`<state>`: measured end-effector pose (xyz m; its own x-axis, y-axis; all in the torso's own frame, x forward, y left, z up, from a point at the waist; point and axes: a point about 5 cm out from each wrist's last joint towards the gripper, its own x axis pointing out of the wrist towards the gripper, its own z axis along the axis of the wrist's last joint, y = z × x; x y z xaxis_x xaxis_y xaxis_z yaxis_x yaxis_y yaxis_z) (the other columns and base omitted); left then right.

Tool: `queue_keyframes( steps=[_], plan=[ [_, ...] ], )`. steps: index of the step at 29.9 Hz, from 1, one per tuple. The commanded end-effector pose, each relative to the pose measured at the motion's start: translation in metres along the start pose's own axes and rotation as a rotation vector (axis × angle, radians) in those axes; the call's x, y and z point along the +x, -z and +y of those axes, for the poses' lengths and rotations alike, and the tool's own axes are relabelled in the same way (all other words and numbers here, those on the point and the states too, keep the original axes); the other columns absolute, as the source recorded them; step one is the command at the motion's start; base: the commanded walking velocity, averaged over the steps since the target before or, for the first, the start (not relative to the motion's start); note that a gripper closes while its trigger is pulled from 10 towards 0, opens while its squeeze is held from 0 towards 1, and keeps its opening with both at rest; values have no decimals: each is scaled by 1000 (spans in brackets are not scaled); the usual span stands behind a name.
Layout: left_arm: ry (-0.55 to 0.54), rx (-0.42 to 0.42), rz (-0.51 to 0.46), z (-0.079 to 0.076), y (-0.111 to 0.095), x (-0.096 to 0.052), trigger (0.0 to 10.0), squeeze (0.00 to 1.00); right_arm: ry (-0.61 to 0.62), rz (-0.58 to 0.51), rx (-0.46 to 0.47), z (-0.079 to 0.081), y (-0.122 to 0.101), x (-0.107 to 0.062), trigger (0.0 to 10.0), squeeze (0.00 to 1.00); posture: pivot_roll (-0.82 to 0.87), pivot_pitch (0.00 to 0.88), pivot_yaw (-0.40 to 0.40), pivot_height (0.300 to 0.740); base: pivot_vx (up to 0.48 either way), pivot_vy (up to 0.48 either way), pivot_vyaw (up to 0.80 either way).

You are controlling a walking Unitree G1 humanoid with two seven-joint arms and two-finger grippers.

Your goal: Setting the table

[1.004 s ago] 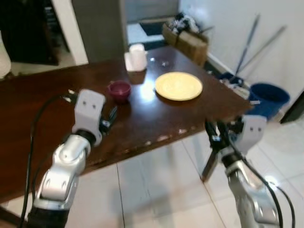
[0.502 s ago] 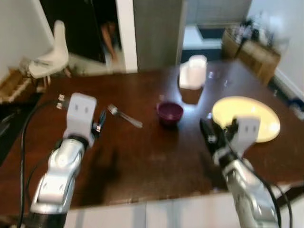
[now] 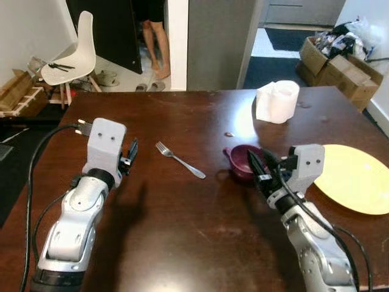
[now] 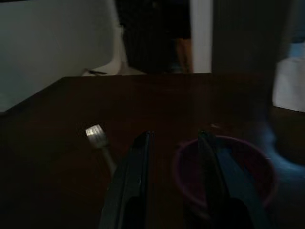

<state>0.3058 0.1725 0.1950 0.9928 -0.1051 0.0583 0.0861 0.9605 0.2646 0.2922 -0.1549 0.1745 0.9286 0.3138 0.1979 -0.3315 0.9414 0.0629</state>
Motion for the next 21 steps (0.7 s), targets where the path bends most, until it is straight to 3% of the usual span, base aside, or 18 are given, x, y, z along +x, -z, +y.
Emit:
queue_keyframes(
  steps=[1,2,9,17,21],
  plan=[
    [17,24,43,-1,6,-3,10000,0,-53,18,-23,6,1,-1,10000,0,-42,0,88,740,0,0,0],
    [14,52,72,2,11,-5,10000,0,-109,32,-19,12,3,0,10000,0,-34,0,88,740,0,0,0],
    [43,90,110,6,14,-8,10000,0,-198,60,-18,21,9,10,10000,0,7,0,86,740,0,0,0],
    [71,107,100,1,3,-6,10000,0,-248,105,-33,14,17,35,10000,0,75,30,83,740,0,0,0],
    [107,174,98,9,-3,-15,10000,0,-302,137,-33,13,21,47,10000,0,134,67,82,740,0,0,0]
  ],
)
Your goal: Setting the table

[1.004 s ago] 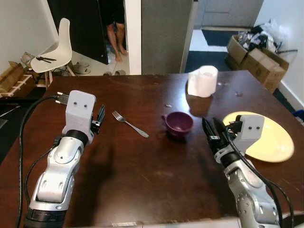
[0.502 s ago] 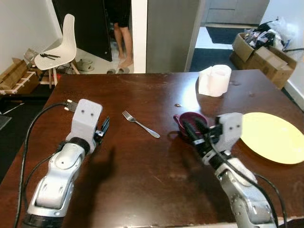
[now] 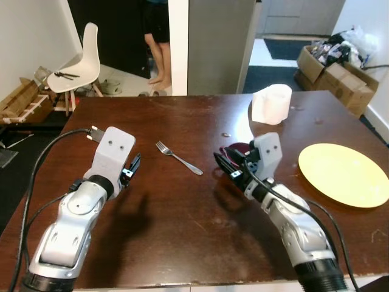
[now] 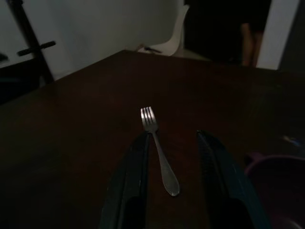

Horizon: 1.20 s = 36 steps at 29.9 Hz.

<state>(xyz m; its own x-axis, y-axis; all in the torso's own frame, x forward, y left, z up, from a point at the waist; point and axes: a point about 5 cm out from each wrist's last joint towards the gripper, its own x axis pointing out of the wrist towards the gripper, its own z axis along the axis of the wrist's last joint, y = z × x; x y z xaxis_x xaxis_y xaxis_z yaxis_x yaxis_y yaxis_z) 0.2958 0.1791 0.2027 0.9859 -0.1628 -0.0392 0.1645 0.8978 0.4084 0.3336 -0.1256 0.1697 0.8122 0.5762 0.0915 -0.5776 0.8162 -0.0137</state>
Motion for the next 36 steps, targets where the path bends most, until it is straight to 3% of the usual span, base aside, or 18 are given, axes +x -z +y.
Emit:
queue_keyframes(
  steps=[1,2,5,11,20,22,34,35,36],
  plan=[
    [33,48,27,2,4,-9,10000,0,-32,31,3,-2,6,2,10000,0,142,73,81,740,0,0,0],
    [33,48,27,2,4,-9,10000,0,-32,31,3,-2,6,2,10000,0,142,73,81,740,0,0,0],
    [55,90,46,16,7,-32,10000,0,-85,47,-9,-5,5,11,10000,0,214,129,81,740,0,0,0],
    [114,89,1,17,-6,-56,10000,0,-165,64,-63,-8,0,27,10000,0,264,181,82,740,0,0,0],
    [110,77,-22,19,-18,-69,10000,0,-191,48,-115,-15,-13,39,10000,0,301,206,89,740,0,0,0],
    [98,84,-15,23,-19,-73,10000,0,-171,51,-137,-19,-14,41,10000,1000,317,213,96,740,0,0,0],
    [82,83,23,30,-22,-84,10000,0,-230,51,-191,-27,-23,47,10000,1000,353,234,119,740,0,0,0],
    [79,85,25,31,-23,-85,10000,0,-229,58,-200,-28,-22,48,10000,0,362,236,122,740,0,0,0],
    [75,87,27,33,-24,-86,10000,0,-227,65,-208,-28,-22,48,10000,0,376,240,128,740,0,0,0]
  ],
)
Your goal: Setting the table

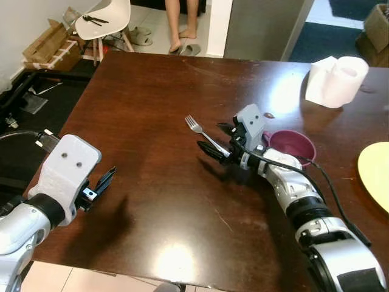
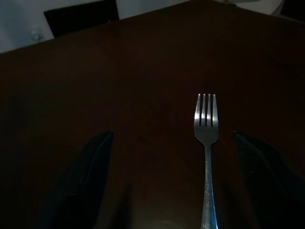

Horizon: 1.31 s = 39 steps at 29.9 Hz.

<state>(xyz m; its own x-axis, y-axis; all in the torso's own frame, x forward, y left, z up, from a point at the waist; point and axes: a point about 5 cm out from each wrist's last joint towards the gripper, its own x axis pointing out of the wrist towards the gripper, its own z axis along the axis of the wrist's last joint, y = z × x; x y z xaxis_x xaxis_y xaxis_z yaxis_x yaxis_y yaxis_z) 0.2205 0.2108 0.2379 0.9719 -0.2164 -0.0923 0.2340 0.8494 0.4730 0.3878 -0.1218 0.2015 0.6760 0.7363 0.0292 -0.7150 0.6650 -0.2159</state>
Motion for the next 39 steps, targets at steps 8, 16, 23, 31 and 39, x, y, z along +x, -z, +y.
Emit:
queue_keyframes(
  steps=[8,16,23,31,39],
  plan=[
    [-9,22,26,9,-4,-13,10000,0,-17,96,-43,0,14,-1,10000,0,401,255,143,740,0,0,0],
    [-11,29,39,13,-7,-16,10000,0,25,226,-96,-3,31,-7,10000,0,417,265,160,740,0,0,0],
    [-7,26,46,13,-7,-16,10000,0,117,273,-130,-14,35,-16,10000,0,416,264,165,740,0,0,0],
    [29,9,42,9,-6,-8,10000,0,216,118,-139,-40,7,-29,10000,0,366,251,184,740,0,0,0],
    [55,1,28,6,-8,-4,10000,0,297,125,-156,-55,5,-47,10000,0,348,248,192,740,0,0,0]
  ],
)
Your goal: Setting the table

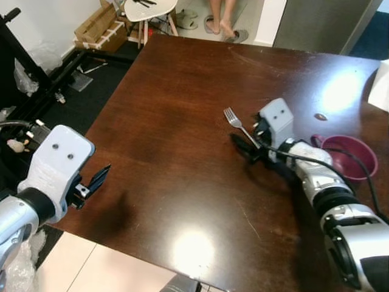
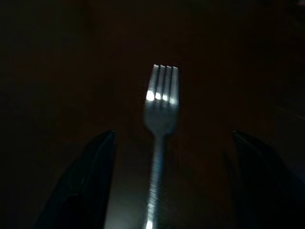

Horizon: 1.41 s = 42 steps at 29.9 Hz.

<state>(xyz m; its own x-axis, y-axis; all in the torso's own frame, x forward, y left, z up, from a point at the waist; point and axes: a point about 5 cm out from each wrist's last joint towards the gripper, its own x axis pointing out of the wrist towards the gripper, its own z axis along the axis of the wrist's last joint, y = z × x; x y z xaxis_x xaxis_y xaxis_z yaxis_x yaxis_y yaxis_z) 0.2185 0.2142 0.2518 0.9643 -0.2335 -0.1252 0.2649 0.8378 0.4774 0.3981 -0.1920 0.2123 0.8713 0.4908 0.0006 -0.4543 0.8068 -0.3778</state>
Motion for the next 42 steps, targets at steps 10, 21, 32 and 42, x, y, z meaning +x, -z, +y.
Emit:
queue_keyframes(
  steps=[10,21,32,42],
  plan=[
    [67,6,-15,-3,-5,3,10000,0,-192,170,91,27,45,-13,10000,0,347,238,194,740,0,0,0],
    [50,1,-28,-2,-8,6,10000,0,-316,423,57,37,74,-27,0,0,336,230,179,740,0,0,0],
    [42,-13,-32,-4,-6,13,10000,0,-327,404,77,35,72,-29,0,0,308,217,175,740,0,0,0],
    [47,-39,-56,-10,-3,26,10000,0,-300,263,117,28,57,-29,0,0,241,173,169,740,0,0,-389]
  ],
)
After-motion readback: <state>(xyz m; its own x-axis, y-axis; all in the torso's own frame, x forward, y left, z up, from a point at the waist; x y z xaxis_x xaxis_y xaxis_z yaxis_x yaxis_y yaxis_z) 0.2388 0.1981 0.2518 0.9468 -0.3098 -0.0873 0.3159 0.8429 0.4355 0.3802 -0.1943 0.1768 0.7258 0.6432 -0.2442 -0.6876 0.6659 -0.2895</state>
